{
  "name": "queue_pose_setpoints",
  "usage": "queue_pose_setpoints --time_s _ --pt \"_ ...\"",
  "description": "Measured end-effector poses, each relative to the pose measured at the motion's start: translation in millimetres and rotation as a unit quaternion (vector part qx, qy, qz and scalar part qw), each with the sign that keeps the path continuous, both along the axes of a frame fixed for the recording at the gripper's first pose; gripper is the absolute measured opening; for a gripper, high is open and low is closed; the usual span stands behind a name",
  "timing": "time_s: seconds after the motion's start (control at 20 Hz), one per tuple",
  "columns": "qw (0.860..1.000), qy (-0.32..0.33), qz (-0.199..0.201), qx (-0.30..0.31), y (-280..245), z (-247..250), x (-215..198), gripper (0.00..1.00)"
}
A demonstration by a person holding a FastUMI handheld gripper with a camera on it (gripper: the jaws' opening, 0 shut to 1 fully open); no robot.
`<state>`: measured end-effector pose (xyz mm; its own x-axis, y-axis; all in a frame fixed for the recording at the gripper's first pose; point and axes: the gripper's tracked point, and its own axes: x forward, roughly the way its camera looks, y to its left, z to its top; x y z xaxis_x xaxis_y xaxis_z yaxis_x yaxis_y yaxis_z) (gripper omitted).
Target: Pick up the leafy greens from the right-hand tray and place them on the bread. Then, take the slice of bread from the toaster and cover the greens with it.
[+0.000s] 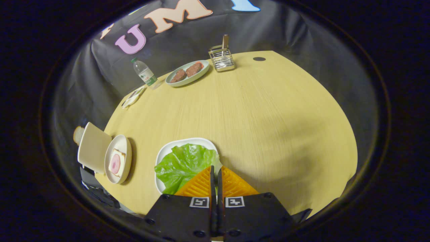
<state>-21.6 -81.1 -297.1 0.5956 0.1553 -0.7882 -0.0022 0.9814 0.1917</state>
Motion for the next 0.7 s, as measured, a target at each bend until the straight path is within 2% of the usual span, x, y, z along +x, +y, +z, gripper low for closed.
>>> queue_pose_setpoints --time_s 0.15,0.7 --pt "1.0 -0.016 0.01 -0.004 7.0 13.9 -0.2 0.04" --pt "0.994 -0.074 -0.023 0.076 48.3 96.5 8.7 0.04"
